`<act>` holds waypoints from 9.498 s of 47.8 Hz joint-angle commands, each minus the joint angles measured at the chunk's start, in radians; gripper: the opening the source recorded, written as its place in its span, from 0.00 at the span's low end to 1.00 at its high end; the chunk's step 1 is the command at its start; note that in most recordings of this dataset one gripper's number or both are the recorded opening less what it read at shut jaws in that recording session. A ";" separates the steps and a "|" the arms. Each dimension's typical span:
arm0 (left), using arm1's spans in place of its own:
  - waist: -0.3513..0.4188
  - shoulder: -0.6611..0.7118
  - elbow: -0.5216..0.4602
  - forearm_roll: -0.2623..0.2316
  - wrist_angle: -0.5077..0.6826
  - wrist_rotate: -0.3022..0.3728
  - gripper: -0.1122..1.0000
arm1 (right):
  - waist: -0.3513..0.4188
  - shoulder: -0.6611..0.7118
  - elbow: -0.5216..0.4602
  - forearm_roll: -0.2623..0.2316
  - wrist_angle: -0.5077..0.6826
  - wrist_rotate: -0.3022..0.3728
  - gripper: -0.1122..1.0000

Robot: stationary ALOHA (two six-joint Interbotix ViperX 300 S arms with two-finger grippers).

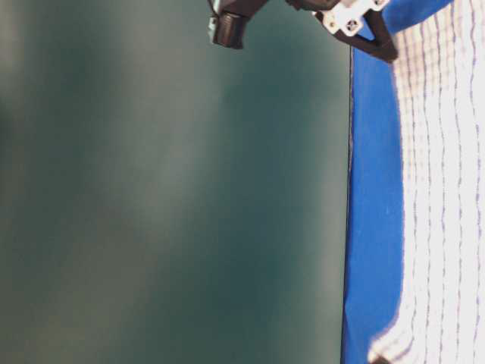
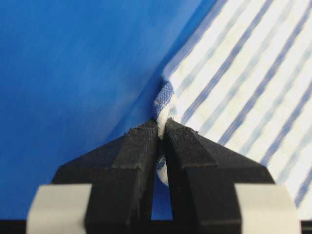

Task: Fold the blue towel.
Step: 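Pull both held corners toward the near edge, folding the towel in half, then release the corners and lift both grippers away from the folded towel, then grasp the left and right ends of the folded strip with both grippers, then lift the strip and rotate it vertical, right gripper far, left gripper near, then lay the strip down lengthwise and open both grippers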

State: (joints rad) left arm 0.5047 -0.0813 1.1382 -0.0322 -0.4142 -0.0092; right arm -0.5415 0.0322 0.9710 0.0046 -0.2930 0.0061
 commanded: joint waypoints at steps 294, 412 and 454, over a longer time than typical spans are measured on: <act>-0.436 -0.532 -0.051 0.002 0.488 -0.133 0.14 | 0.370 -0.615 0.018 -0.129 0.476 0.314 0.14; -0.680 0.202 -0.526 -0.008 0.020 -0.158 0.14 | 0.034 0.029 -0.471 -0.431 0.322 0.313 0.14; -0.670 0.192 -0.434 -0.006 0.009 -0.190 0.50 | 0.052 0.055 -0.499 -0.480 0.287 0.253 0.48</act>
State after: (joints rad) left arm -0.1672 0.1396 0.7087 -0.0383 -0.4050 -0.2010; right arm -0.4985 0.1166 0.4893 -0.4725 -0.0061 0.2669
